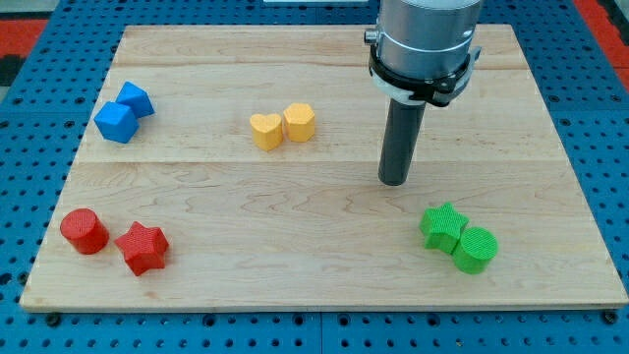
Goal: Move the red blocks towards the bottom center of the board
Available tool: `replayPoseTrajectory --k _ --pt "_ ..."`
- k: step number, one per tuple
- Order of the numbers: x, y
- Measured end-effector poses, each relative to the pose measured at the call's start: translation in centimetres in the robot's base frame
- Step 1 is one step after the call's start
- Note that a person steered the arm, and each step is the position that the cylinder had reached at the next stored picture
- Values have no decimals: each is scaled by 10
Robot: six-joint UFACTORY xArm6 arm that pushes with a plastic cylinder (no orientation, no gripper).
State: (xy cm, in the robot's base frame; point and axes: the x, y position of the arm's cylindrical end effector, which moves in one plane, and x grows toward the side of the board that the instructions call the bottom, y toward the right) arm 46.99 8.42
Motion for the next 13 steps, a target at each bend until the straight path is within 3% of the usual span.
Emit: replayPoseTrajectory --k 1,5,6,8,13 --pt "0 0" --pt "11 -346" --pt "14 -389" --pt "50 -375" --pt "51 -380"
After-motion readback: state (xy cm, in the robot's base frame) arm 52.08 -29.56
